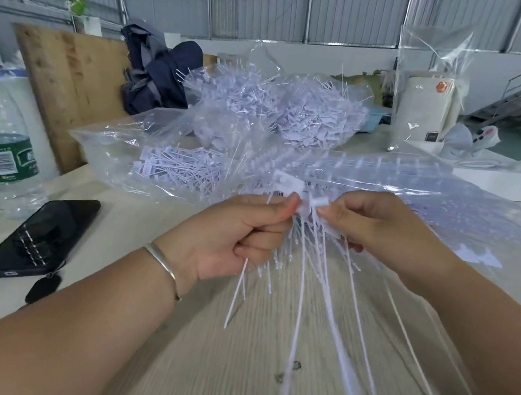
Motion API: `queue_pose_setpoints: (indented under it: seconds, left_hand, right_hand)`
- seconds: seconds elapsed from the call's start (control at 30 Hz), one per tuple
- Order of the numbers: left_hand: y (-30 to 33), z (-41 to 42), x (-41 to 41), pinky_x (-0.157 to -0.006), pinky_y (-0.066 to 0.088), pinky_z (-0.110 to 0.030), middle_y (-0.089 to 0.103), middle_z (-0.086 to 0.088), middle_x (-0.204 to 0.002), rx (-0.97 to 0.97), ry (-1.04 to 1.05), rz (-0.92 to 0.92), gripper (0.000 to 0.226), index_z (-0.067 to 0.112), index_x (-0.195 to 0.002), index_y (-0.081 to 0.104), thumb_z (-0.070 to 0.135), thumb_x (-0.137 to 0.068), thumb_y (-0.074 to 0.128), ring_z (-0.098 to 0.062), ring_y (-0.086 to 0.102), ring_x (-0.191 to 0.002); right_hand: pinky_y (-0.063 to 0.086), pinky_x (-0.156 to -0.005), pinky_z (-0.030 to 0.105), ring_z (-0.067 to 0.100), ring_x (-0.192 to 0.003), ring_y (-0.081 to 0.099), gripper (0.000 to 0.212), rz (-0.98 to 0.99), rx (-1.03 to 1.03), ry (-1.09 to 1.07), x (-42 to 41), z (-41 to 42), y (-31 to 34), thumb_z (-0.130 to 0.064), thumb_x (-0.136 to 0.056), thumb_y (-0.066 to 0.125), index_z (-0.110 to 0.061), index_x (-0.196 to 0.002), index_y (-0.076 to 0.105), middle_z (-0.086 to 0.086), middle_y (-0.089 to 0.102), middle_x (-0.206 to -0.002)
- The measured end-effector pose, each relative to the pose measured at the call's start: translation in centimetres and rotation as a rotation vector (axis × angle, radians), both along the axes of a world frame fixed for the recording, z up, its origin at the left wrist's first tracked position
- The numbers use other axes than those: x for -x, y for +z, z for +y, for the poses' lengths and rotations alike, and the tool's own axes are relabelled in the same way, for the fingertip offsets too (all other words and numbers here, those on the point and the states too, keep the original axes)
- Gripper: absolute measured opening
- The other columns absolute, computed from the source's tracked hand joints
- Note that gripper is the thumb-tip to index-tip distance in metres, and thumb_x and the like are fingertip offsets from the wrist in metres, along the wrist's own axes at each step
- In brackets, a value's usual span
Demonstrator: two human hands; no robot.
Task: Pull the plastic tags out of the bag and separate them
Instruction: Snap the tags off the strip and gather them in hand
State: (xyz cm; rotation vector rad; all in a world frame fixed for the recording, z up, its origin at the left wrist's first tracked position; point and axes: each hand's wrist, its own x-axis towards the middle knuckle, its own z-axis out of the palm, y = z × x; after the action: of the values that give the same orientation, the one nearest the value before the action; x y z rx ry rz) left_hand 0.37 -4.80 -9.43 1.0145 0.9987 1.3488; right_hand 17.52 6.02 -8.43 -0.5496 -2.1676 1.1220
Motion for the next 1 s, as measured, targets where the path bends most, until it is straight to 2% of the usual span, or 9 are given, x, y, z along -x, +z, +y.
queue_pose_setpoints:
  seconds: [0.13,0.3,0.43,0.53,0.63,0.77,0.87,0.93,1.0]
  left_hand:
    - [-0.6,0.3,-1.4,-0.035,0.009,-0.014,0.024,0.012,-0.053,0.02,0.034,-0.053,0.016,0.024,-0.077,0.046,0.029,-0.081,0.061,0.001,0.02,-0.038]
    - [0.5,0.5,-1.2,-0.037,0.011,-0.014,0.049,0.005,-0.062,0.056,0.1,-0.224,0.028,0.018,-0.077,0.049,0.039,-0.096,0.048,-0.003,0.027,-0.043]
    - [0.9,0.4,-0.9,-0.03,0.014,-0.014,0.028,0.007,-0.05,0.074,0.111,-0.274,0.041,0.02,-0.071,0.042,0.05,-0.098,0.038,-0.002,0.025,-0.033]
    - [1.0,0.1,-0.9,-0.031,0.012,-0.013,0.017,0.009,-0.051,0.019,0.166,-0.225,0.037,0.025,-0.069,0.035,0.055,-0.079,0.054,0.0,0.018,-0.033]
    - [1.0,0.0,-0.7,-0.033,0.009,-0.014,0.015,0.01,-0.052,-0.047,0.199,-0.146,0.03,0.025,-0.066,0.04,0.033,-0.071,0.068,-0.003,0.009,-0.041]
    - [0.9,0.1,-0.9,-0.032,0.008,-0.014,0.018,0.011,-0.048,0.044,0.238,0.026,0.026,0.019,-0.047,0.055,0.015,-0.067,0.071,0.0,0.015,-0.034]
    - [0.8,0.1,-0.9,-0.033,0.008,-0.014,0.019,0.011,-0.047,0.092,0.258,-0.043,0.017,0.02,-0.064,0.054,0.014,-0.069,0.069,-0.001,0.016,-0.033]
    - [0.8,0.1,-0.6,-0.033,0.008,-0.014,0.019,0.011,-0.047,0.084,0.276,-0.096,0.014,0.017,-0.071,0.054,0.013,-0.071,0.067,-0.001,0.016,-0.033]
    - [0.9,0.0,-0.4,-0.033,0.007,-0.014,0.019,0.011,-0.047,0.071,0.277,-0.126,0.014,0.019,-0.069,0.054,0.014,-0.072,0.067,-0.002,0.016,-0.033]
  right_hand:
    - [0.032,-0.055,0.025,0.015,-0.052,0.037,0.054,0.067,0.003,0.012,0.4,-0.3,-0.1,-0.065,-0.068,0.062,-0.015,-0.054,0.047,-0.002,0.037,-0.051]
    - [0.035,-0.052,0.011,0.011,-0.05,0.038,0.062,0.153,-0.048,-0.078,0.2,0.2,-0.1,-0.063,-0.065,0.069,-0.001,-0.067,0.057,0.003,0.042,-0.053]
    - [0.042,-0.066,0.029,0.012,-0.062,0.054,0.045,0.148,-0.083,-0.06,0.1,0.2,0.1,-0.049,-0.062,0.078,-0.009,-0.077,0.066,0.004,0.062,-0.065]
    - [0.044,-0.065,0.026,0.014,-0.065,0.056,0.023,0.152,-0.118,-0.066,0.1,0.2,0.0,-0.03,-0.074,0.079,-0.011,-0.078,0.066,0.011,0.064,-0.072]
    - [0.036,-0.055,0.009,0.007,-0.059,0.045,0.009,0.18,-0.207,-0.148,-0.1,0.3,0.0,-0.013,-0.081,0.073,-0.013,-0.075,0.066,0.009,0.057,-0.07]
    - [0.035,-0.053,0.012,0.01,-0.06,0.045,0.009,0.215,-0.231,-0.17,-0.4,0.3,0.1,-0.007,-0.082,0.068,-0.012,-0.074,0.066,0.001,0.052,-0.065]
    - [0.036,-0.055,0.016,0.012,-0.058,0.046,0.011,0.162,-0.329,-0.166,-0.5,0.3,0.2,-0.015,-0.084,0.068,-0.016,-0.074,0.065,-0.004,0.053,-0.062]
    - [0.035,-0.063,0.024,0.015,-0.056,0.048,0.024,0.029,-0.559,-0.24,-0.7,0.7,0.3,-0.038,-0.088,0.06,-0.018,-0.076,0.062,-0.003,0.054,-0.06]
    - [0.028,-0.07,0.031,0.015,-0.055,0.046,0.048,-0.171,-0.776,-0.335,-0.8,1.0,0.4,-0.064,-0.088,0.039,-0.022,-0.071,0.054,-0.004,0.049,-0.057]
